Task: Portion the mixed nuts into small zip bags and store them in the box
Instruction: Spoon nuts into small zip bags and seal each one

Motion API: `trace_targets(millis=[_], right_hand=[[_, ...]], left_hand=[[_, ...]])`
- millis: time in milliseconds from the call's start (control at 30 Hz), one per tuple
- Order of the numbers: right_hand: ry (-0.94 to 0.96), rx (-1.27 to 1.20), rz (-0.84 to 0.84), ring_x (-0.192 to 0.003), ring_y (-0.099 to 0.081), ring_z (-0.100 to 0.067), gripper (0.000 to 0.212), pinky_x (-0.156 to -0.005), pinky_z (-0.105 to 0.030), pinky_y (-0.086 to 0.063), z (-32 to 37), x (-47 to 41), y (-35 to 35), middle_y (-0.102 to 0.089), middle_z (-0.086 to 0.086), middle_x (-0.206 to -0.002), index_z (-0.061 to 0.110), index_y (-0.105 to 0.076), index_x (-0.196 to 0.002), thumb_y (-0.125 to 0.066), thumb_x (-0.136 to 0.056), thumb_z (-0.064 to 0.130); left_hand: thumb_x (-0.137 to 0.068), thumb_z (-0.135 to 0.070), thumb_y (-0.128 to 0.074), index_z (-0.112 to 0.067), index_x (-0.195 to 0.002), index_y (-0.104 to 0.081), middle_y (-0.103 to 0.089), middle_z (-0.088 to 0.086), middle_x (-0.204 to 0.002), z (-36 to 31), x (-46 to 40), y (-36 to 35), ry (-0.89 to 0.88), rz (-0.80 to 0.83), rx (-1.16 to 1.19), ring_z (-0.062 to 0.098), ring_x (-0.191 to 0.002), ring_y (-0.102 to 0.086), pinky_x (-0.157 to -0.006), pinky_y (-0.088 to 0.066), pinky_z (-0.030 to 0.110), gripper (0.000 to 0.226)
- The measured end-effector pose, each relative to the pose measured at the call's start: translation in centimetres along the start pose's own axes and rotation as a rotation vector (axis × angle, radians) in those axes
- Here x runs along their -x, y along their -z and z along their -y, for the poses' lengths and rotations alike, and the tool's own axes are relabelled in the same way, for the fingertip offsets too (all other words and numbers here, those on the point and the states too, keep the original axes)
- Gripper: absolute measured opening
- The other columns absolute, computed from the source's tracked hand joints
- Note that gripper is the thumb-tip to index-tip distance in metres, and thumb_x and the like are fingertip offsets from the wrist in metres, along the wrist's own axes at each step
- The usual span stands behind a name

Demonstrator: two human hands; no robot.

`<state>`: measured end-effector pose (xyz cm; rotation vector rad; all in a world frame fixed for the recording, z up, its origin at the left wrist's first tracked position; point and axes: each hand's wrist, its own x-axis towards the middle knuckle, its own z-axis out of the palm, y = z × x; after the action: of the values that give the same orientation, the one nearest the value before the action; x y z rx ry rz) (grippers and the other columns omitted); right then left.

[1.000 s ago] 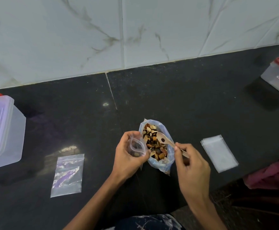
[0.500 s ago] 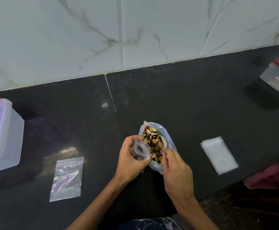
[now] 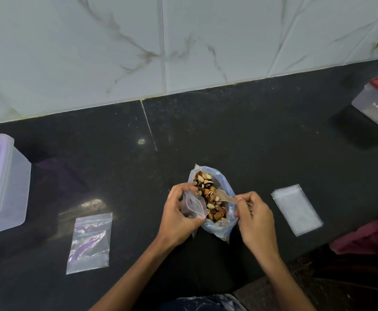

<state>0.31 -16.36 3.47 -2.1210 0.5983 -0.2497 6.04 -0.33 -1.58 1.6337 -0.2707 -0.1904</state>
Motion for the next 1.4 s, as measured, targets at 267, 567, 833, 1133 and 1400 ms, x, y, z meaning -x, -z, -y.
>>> trace_targets(millis=[267,567,833,1133,1400], right_hand=[[0.42,0.567,0.093,-0.05,-0.052,-0.007,0.011,-0.041,-0.016,-0.032,1.6,2.1,-0.9,-0.055,0.01,-0.065,0.027,-0.045,-0.083,-0.046,-0.093,0.027],[-0.379,-0.469,0.043,-0.042,-0.046,-0.005,0.016,-0.041,-0.02,-0.039,1.1,1.6,-1.3,-0.06,0.001,-0.065,0.011,-0.06,-0.094,-0.045,-0.098,0.016],[-0.409,-0.563,-0.017,-0.04,-0.04,-0.004,0.017,-0.035,-0.014,-0.031,1.3,3.2,0.3,-0.056,0.001,-0.064,0.015,-0.062,-0.095,-0.045,-0.098,0.018],[-0.419,-0.625,-0.032,-0.038,-0.039,-0.006,0.017,-0.033,-0.016,-0.024,1.6,4.0,1.6,-0.057,0.006,-0.058,0.017,-0.063,-0.094,-0.047,-0.097,0.02],[-0.047,-0.59,0.039,-0.044,-0.045,-0.005,0.017,-0.039,-0.016,-0.036,4.8,6.0,2.6,-0.061,0.002,-0.064,0.018,-0.065,-0.09,-0.05,-0.09,0.025]], left_hand=[[-0.058,-0.022,-0.076,-0.024,-0.109,-0.055,-0.052,-0.005,-0.12,-0.1,0.2,0.0,0.002,-0.002,-0.004,0.02,-0.115,-0.056,-0.086,-0.056,0.045,0.056],[-0.058,-0.019,-0.075,-0.031,-0.107,-0.056,-0.052,-0.017,-0.116,-0.3,0.3,0.1,0.001,0.01,-0.027,0.021,-0.114,-0.056,-0.084,-0.056,0.046,0.054],[-0.06,-0.033,-0.079,-0.028,-0.11,-0.054,-0.056,-0.012,-0.112,-1.1,1.0,0.5,-0.03,-0.035,-0.07,0.013,-0.108,-0.058,-0.085,-0.056,0.036,0.057],[-0.059,-0.028,-0.086,-0.024,-0.111,-0.052,-0.059,-0.016,-0.109,-1.8,1.2,0.6,-0.013,-0.026,-0.046,0.01,-0.106,-0.061,-0.084,-0.056,0.034,0.062],[-0.064,-0.026,-0.083,-0.026,-0.109,-0.059,-0.065,-0.007,-0.107,-1.9,1.1,0.6,-0.03,-0.048,-0.089,0.014,-0.103,-0.062,-0.085,-0.055,0.034,0.051]])
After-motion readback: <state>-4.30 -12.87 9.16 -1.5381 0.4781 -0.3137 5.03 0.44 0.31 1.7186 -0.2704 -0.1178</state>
